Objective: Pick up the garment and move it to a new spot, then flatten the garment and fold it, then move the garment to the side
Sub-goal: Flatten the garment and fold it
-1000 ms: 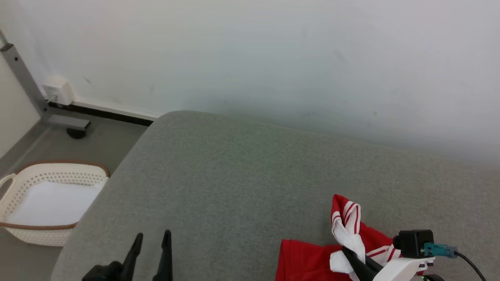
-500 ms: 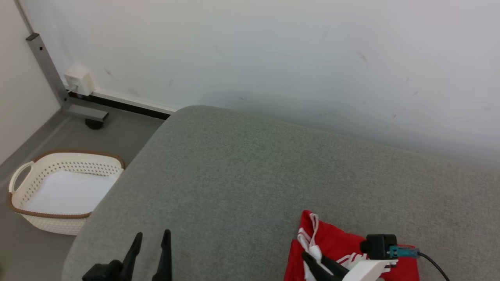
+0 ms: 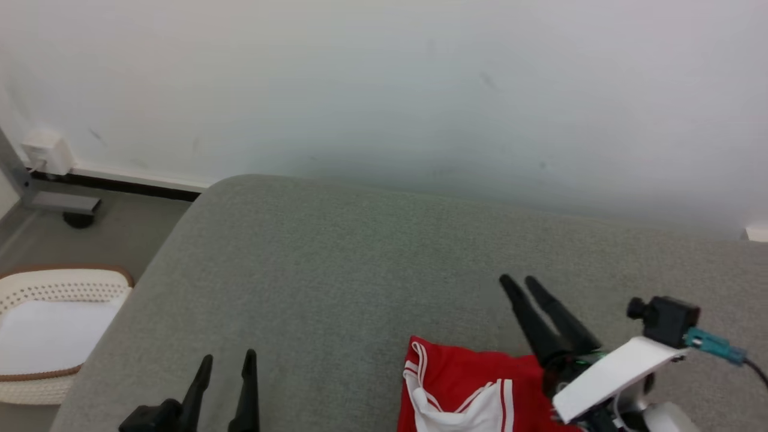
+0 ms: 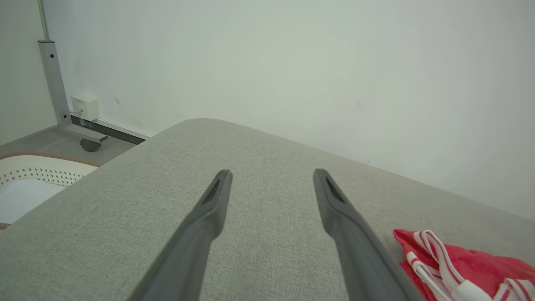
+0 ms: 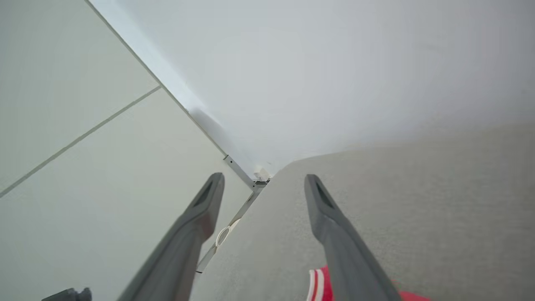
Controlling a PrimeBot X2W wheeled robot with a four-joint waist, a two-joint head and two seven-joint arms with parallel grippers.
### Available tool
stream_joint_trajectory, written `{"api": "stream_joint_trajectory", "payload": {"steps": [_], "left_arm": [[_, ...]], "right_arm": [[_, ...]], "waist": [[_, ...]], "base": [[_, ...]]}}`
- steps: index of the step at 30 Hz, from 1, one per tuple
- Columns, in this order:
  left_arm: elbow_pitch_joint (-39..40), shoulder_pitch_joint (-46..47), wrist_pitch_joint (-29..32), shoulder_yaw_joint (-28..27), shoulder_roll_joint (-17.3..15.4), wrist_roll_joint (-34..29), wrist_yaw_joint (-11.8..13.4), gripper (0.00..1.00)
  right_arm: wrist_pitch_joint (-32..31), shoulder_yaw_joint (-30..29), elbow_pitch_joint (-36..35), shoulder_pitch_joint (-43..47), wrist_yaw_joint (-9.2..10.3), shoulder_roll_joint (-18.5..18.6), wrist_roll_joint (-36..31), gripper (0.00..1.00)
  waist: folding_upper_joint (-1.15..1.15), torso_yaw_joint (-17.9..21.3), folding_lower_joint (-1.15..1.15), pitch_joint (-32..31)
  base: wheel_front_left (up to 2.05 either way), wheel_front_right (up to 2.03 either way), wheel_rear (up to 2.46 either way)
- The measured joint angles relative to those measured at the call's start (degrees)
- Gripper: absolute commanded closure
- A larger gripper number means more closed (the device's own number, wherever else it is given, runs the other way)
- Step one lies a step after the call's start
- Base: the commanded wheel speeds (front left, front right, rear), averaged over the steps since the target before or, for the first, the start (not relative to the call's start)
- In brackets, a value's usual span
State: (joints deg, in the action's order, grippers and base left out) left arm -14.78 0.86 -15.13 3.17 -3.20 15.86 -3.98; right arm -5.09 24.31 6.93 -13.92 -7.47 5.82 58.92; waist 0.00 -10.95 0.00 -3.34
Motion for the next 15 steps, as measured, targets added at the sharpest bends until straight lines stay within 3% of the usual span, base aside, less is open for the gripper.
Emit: {"api": "stream_joint_trajectory", "payload": {"steps": [9,15], "left_arm": [[2.1,-0.3,0.0,-0.9,0.2,0.2,0.3,0.00],[2.7,-0.3,0.0,-1.1,0.3,0.2,0.5,0.00]], "right_arm": [[3.8,-12.4,-2.9,3.7,0.00,8.0,-13.4,0.00],[5.2,-18.0,0.9,7.1,0.00,7.7,-21.0,0.00]], "waist": [[0.00,5.6,0.00,-0.1],[0.00,8.1,0.00,0.2]], "base": [[0.00,0.00,0.00],[0.00,0.00,0.00]]}}
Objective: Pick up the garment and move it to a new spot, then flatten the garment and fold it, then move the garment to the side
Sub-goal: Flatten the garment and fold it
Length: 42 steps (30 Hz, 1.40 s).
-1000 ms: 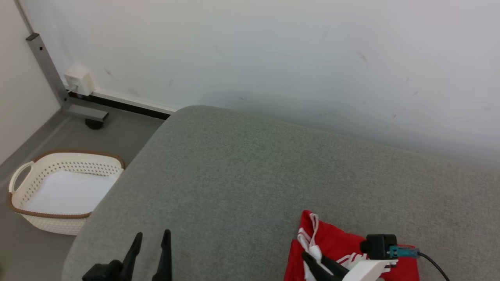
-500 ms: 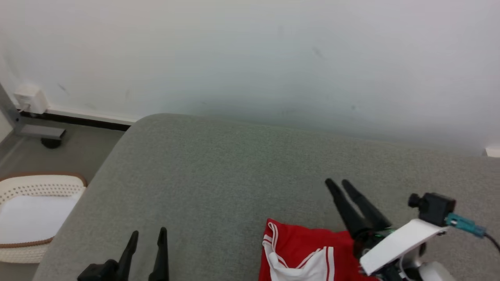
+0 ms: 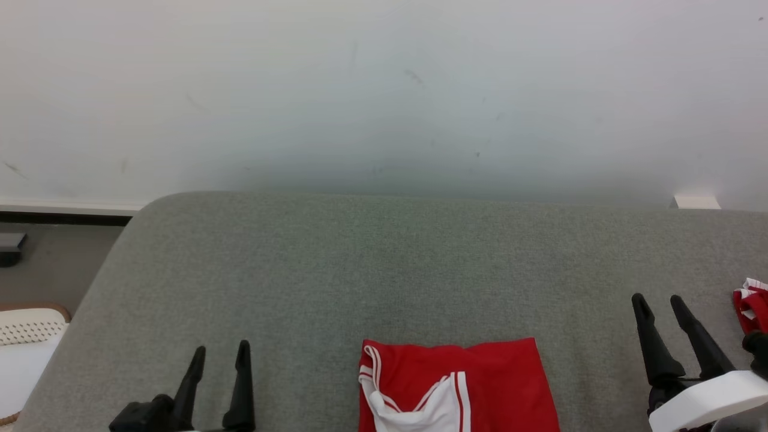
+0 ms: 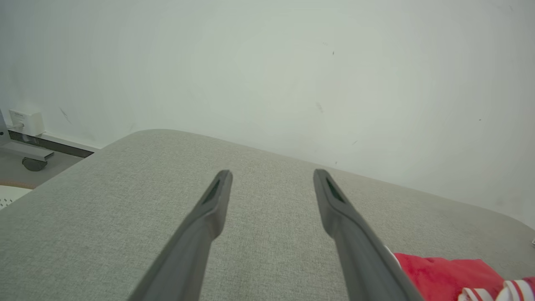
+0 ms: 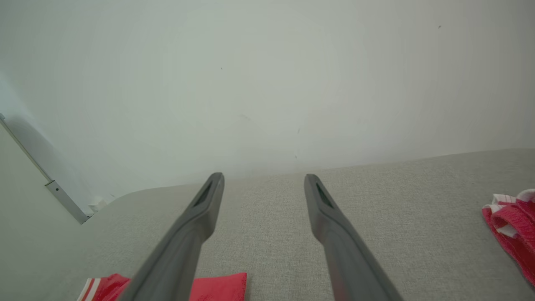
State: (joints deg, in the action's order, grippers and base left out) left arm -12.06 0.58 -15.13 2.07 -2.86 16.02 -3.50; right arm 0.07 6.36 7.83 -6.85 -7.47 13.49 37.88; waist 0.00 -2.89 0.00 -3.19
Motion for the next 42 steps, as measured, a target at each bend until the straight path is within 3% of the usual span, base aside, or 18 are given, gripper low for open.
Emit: {"api": "stream_joint_trajectory", "payload": {"steps": [6,7,9,25,35,42], "left_arm": [[0.0,0.1,0.0,0.2,0.0,0.0,-0.3,0.00],[-0.1,0.1,0.0,0.3,0.0,0.0,-0.3,0.00],[-0.2,0.3,0.0,0.3,0.0,0.0,-0.5,0.00],[-1.0,0.4,0.0,1.3,0.0,0.3,-0.5,0.00],[-1.0,0.4,0.0,1.2,0.0,0.7,0.0,0.00],[-0.5,0.3,0.0,0.7,0.0,0.8,0.0,0.00]], "right_arm": [[0.3,0.8,3.6,0.5,0.00,-3.0,-2.1,0.00],[0.3,1.1,4.1,0.5,0.00,-3.2,-2.1,0.15],[0.2,1.9,5.4,0.3,0.00,-3.7,-2.1,1.00],[-4.8,18.4,19.0,-1.6,0.00,-7.5,1.2,1.00],[-5.1,34.3,15.6,-1.3,-0.01,-7.8,8.5,1.00],[-0.3,35.6,10.9,-4.2,0.00,-3.8,12.1,1.00]], "waist": [[0.00,0.1,0.00,0.4],[0.00,-0.1,0.00,0.4],[0.00,-0.5,0.00,0.5],[0.00,-5.4,0.00,0.6],[0.00,-5.8,0.00,0.3],[0.00,-3.5,0.00,0.0]], "base": [[0.00,0.00,0.00],[0.00,0.00,0.00],[0.00,0.00,0.00],[0.00,0.00,0.00],[0.00,0.00,0.00],[0.00,0.00,0.00]]}}
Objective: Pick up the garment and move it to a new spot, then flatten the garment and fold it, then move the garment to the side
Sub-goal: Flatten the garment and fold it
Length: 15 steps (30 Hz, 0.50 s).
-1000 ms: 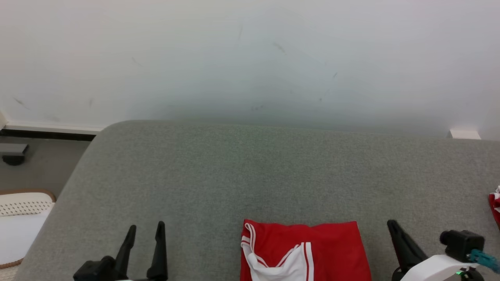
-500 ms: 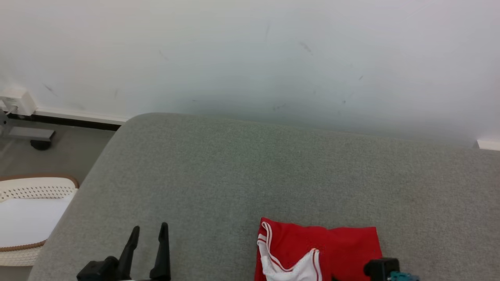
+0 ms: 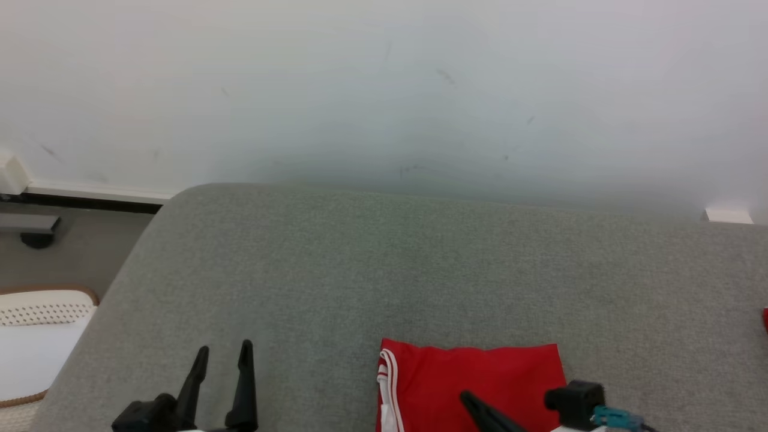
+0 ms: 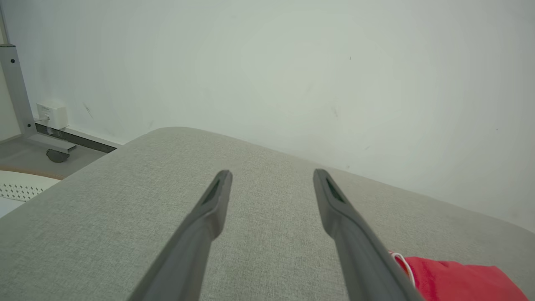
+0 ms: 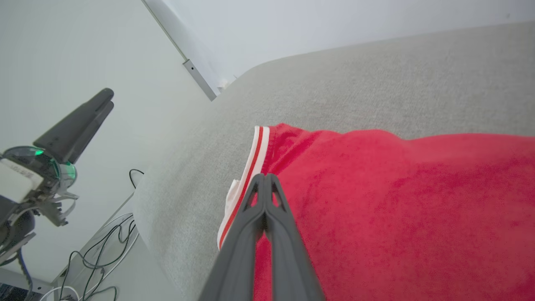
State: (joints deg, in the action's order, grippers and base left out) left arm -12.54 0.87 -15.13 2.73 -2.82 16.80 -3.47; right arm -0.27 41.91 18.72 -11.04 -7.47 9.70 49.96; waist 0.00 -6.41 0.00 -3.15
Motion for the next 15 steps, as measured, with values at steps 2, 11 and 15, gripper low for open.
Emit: {"api": "stream_joint_trajectory", "payload": {"steps": [2,11,15], "left_arm": [[0.2,0.0,0.0,-0.2,0.0,0.0,0.0,0.00],[1.9,-0.1,0.0,-1.5,0.0,-0.3,0.0,0.00],[2.9,-0.1,0.0,-2.1,0.0,-1.1,-0.1,0.00]], "right_arm": [[2.1,-1.2,-1.3,-1.0,0.00,1.6,0.1,1.00],[11.0,-12.5,-5.8,-2.5,0.00,7.9,-3.7,0.50],[12.3,-18.1,-7.5,-2.1,0.00,9.1,-7.5,0.00]], "waist": [[0.00,0.9,0.00,-0.1],[0.00,4.8,0.00,-0.5],[0.00,6.4,0.00,-0.6]], "base": [[0.00,0.00,0.00],[0.00,0.00,0.00],[0.00,0.00,0.00]]}}
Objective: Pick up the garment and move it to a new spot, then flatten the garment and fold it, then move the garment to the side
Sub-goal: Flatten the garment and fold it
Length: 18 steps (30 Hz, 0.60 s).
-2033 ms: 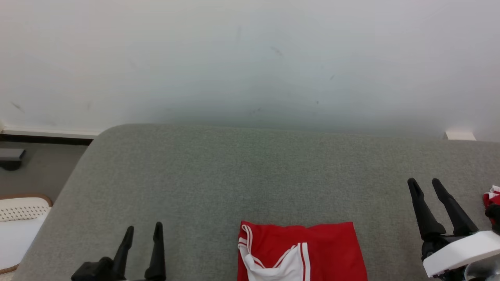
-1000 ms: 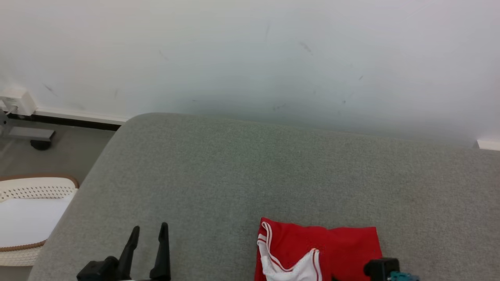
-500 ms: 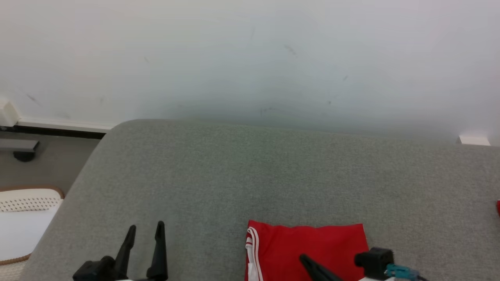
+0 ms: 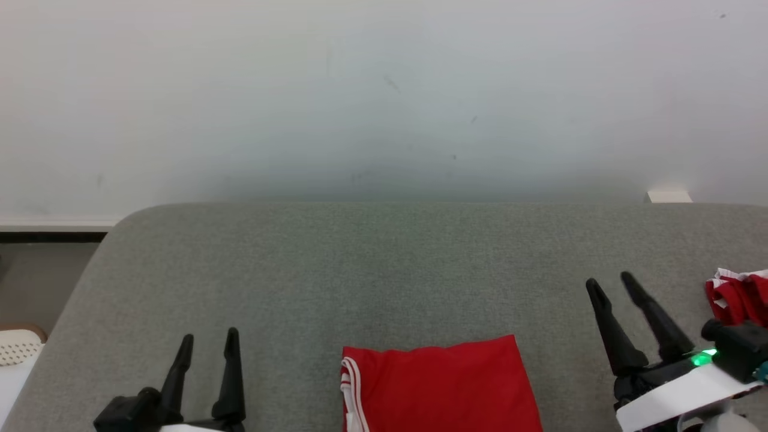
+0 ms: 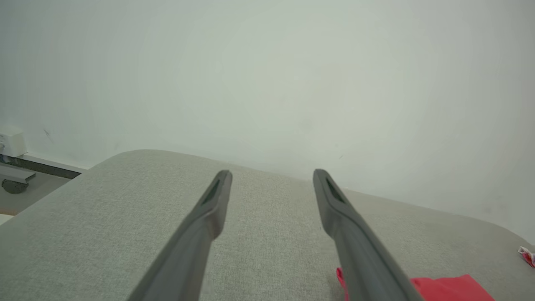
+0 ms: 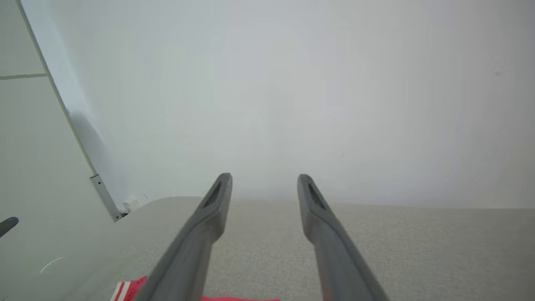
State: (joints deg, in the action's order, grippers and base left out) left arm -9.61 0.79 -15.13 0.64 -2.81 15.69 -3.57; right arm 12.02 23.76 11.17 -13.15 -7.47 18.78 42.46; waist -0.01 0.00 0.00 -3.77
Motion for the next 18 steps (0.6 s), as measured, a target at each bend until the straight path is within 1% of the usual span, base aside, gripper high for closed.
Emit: {"api": "stream_joint_trajectory", "payload": {"steps": [5,9,13,18], "left_arm": [[0.9,0.1,0.0,-0.6,0.0,-0.7,-0.4,0.00],[1.1,0.2,0.0,-1.1,0.0,-1.2,-0.7,0.00],[1.5,0.0,0.0,-1.5,0.0,-1.7,-1.2,0.00],[2.0,-1.2,0.0,-1.7,0.0,-2.0,-1.4,0.00]], "right_arm": [[1.6,-6.6,-2.1,2.0,-0.01,-0.3,-6.8,0.00],[2.3,-10.1,-3.4,5.6,0.00,-2.3,-11.0,0.00],[2.7,-11.9,-2.9,8.8,0.00,-4.0,-14.5,0.00],[2.9,-12.8,-1.7,10.6,0.00,-6.3,-15.3,0.00]], "waist": [[0.00,1.8,0.00,0.0],[0.00,2.8,0.00,0.2],[0.00,3.5,0.00,0.4],[0.00,3.8,0.00,0.5]], "base": [[0.00,0.00,0.00],[0.00,0.00,0.00],[0.00,0.00,0.00],[0.00,0.00,0.00]]}}
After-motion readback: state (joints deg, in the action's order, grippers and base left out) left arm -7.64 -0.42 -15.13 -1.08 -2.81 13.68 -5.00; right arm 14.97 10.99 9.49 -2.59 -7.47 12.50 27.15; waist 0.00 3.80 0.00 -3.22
